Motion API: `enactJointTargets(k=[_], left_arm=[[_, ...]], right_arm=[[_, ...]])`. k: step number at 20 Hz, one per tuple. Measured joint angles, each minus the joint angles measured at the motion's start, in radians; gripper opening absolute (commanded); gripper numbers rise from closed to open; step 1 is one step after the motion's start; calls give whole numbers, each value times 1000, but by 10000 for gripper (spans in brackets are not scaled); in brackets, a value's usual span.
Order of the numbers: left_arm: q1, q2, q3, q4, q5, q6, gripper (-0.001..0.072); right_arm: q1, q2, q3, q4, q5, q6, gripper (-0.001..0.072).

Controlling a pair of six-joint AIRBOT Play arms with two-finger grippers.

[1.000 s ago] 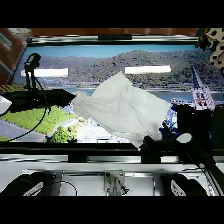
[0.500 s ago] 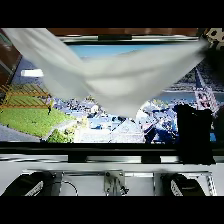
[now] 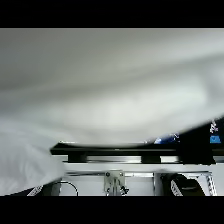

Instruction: Fold the shirts.

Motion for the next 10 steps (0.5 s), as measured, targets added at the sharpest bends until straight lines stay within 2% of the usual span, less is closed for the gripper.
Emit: enactJointTargets(k=[3,7,10], left_arm=[[1,9,-42,78,-121,-50,35],[1,10,-252,164,-268,-163,35],[1,-1,-473,185,-288,-240,35]], right_arm=[[0,-55,14,-63,222,35,62],[0,-184,-17,-98,525,82,62],[0,-268,-135,-137,576,91,62]])
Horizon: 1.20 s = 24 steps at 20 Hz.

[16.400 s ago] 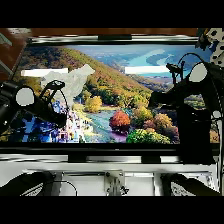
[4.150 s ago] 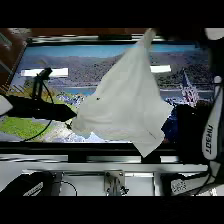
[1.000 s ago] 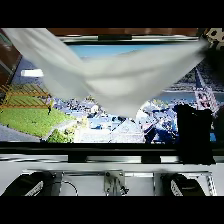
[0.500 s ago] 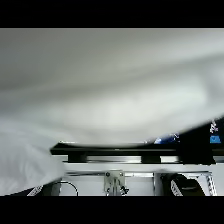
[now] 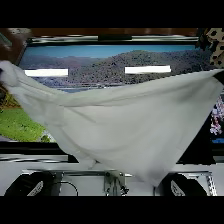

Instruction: Fold the shirts.

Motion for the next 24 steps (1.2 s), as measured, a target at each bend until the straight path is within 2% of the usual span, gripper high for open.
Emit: enactJointTargets(k=[4,9,11,13,14,15,16,18,19,20,24], left_arm=[[1,-92,-186,18,86,-60,35],[1,-283,-245,24,331,-82,36],[1,-361,-254,15,386,-89,36],[1,-448,-258,-16,381,-114,38],[1,-488,-259,-39,356,-132,158],[1,-528,-260,-68,329,-150,502],[2,-556,-260,-94,303,-176,720],[19,-593,-251,-137,243,-248,703],[40,-601,-238,-149,207,-261,576],[71,-605,-222,-159,144,-259,480],[244,-585,-205,-163,-185,-171,478]], right_arm=[[0,-128,-196,-34,-203,52,62],[3,-339,-299,6,-565,107,62],[3,-409,-310,26,-657,123,63],[10,-475,-317,36,-672,126,70],[17,-503,-319,39,-662,124,205],[27,-530,-320,41,-638,117,535],[35,-550,-322,44,-617,106,610],[39,-567,-312,65,-588,78,610],[33,-568,-303,69,-565,57,610],[18,-562,-291,71,-537,29,608],[-89,-498,-293,-55,-337,-80,605]])
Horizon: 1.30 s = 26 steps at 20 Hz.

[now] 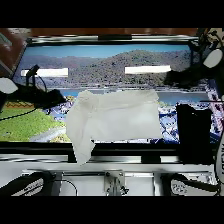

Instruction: Fold the shirts.

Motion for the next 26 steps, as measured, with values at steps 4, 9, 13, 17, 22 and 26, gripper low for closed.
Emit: enactJointTargets(k=[4,9,13,17,22,26], left_arm=[[103,91,-206,-21,-174,61,481],[98,167,-541,-213,-44,139,482],[63,174,-643,-293,68,166,482],[50,174,-671,-253,113,169,481],[8,173,-680,-205,167,143,456],[-34,140,-681,-202,236,111,391]], right_arm=[[-157,122,-193,27,110,-58,605],[-245,248,-510,249,73,-135,641],[-260,277,-657,319,44,-176,679],[-265,285,-755,336,31,-201,679],[-266,287,-799,333,-1,-210,679],[-266,287,-824,312,-7,-201,679]])
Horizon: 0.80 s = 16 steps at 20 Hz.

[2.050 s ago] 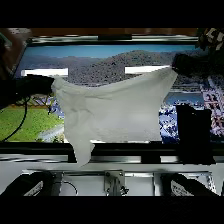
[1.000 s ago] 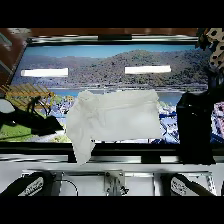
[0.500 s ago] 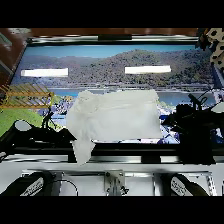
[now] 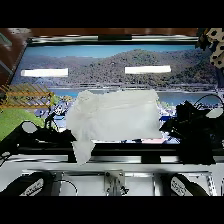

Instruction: Fold the shirts.

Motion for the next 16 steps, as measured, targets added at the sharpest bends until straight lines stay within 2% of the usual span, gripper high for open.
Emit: enactJointTargets(k=[1,2,3,4,13,14,16], left_arm=[[-9,-13,0,-3,9,-5,335],[-15,-27,0,-10,14,-14,181],[-18,-39,0,-9,21,-17,86],[-21,-48,1,-8,28,-22,36],[-27,-51,131,11,23,-17,35],[-27,-49,150,16,17,-17,35],[-28,-45,181,25,3,-16,35]], right_arm=[[0,0,-11,-5,-6,1,678],[0,0,-25,-8,-17,2,679],[0,0,-41,-10,-32,7,678],[0,0,-55,-13,-48,10,678],[42,-57,-106,-6,-206,59,673],[61,-72,-106,1,-220,69,562],[101,-102,-107,15,-269,96,166]])
